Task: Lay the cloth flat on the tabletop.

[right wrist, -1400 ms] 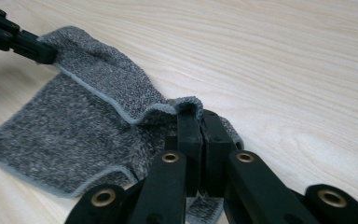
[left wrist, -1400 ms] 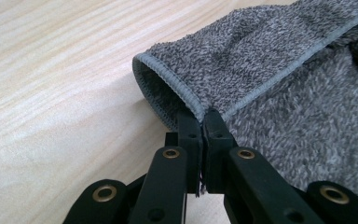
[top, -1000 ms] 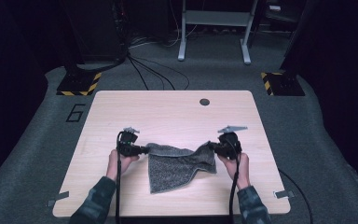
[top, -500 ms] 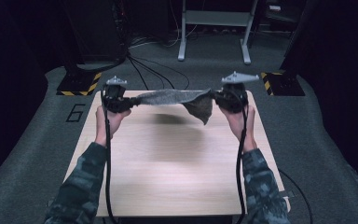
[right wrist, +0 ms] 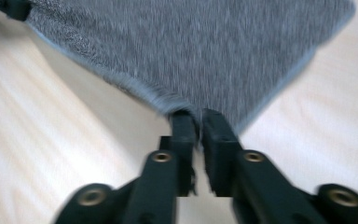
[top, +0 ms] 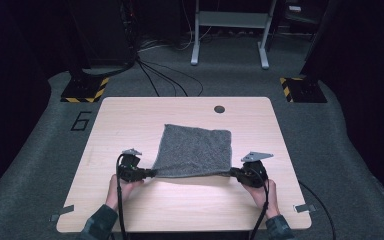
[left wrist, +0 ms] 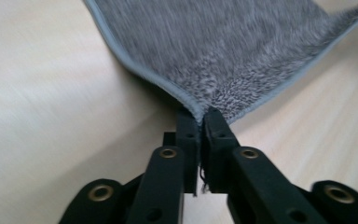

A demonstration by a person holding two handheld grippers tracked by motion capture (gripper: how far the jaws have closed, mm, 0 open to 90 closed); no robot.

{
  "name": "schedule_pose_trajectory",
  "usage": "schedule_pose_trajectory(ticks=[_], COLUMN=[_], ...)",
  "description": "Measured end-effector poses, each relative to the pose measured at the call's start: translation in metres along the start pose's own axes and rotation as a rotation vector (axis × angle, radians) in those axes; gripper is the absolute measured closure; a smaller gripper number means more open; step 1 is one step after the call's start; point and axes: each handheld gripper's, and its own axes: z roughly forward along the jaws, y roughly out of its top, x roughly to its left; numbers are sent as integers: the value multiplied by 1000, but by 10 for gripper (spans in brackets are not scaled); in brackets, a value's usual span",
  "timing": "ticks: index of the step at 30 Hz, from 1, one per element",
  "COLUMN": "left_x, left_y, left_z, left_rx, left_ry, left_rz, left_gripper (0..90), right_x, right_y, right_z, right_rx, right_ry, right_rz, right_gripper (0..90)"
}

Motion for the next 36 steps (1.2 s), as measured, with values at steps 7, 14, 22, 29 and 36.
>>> schedule_pose_trajectory(ticks=[7, 14, 22, 29, 36], left_x=[-13, -5, -4, -4, -7], left_y=[-3, 35, 52, 53, 43], left_z=[-26, -19, 26, 43, 49], left_rx=[-55, -69, -28, 6, 32], left_ry=[89, 241, 325, 369, 390], left_rz=[11, 112, 194, 226, 254], left_gripper=[407, 228, 153, 146, 149], right_x=[-8, 4, 17, 32, 32], right_y=[-14, 18, 34, 37, 30], right_z=[-24, -4, 40, 65, 77], right_rx=[-42, -14, 62, 123, 167], right_ry=[6, -56, -111, -147, -174], right_rz=[84, 80, 71, 23, -4], right_gripper=[454, 195, 58, 15, 15])
